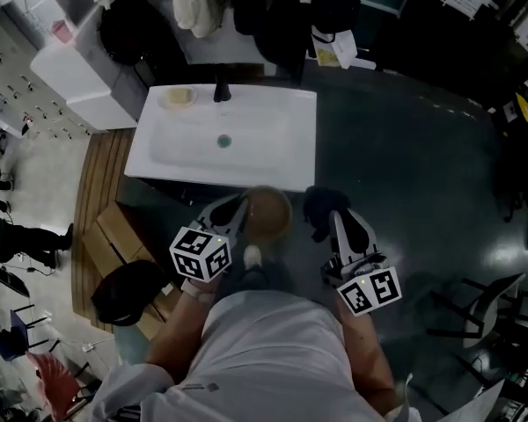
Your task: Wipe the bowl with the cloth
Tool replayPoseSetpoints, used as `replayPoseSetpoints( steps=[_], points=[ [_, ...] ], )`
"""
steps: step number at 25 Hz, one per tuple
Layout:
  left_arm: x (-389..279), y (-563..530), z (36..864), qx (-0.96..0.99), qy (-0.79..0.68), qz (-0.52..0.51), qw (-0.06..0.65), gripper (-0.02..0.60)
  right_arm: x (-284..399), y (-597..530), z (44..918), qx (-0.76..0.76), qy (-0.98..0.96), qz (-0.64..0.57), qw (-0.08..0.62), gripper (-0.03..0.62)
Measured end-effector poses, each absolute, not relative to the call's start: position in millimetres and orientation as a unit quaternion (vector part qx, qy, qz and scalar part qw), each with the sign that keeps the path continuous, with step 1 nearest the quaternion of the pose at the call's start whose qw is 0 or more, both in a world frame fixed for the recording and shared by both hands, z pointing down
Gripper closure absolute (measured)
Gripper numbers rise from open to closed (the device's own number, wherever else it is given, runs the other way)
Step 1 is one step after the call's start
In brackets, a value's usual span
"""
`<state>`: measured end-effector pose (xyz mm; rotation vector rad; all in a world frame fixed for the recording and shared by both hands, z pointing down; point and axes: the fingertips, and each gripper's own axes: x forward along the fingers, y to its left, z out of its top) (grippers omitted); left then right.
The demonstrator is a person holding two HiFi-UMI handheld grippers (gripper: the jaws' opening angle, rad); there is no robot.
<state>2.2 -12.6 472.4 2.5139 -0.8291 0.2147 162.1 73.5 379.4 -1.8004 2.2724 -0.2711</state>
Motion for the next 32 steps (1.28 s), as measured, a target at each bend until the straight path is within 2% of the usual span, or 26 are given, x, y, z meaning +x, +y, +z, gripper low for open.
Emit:
replayPoseSetpoints(
  steps=[6, 14, 20, 26, 32],
  points=[
    [0.9, -72.0, 482.3, 0.922, -0.271, 0.084, 0.265, 0.557, 135.5, 15.4, 342.8, -0.576, 0.798, -0.090, 0.151, 0.551],
    [-8.8, -119.6, 512.5, 0.907, -0.278, 0.149, 0.277, 0.557, 106.0, -32.9, 280.9, -0.510, 0.824, -0.093, 0.227, 0.551],
    [-5.2, -132.6, 513.5, 0.901, -0.284, 0.146, 0.293, 0.557, 84.0, -59.2, 289.4, -0.465, 0.847, -0.141, 0.216, 0.551],
    [8.8, -138.6, 499.8, 0.905, -0.279, 0.137, 0.290, 0.557, 59.9, -83.9, 340.5, -0.435, 0.872, -0.185, 0.130, 0.551],
    [13.6, -145.7, 494.8, 0.902, -0.290, 0.141, 0.287, 0.557, 46.1, -98.5, 395.8, -0.421, 0.894, -0.141, -0.059, 0.535]
  ],
)
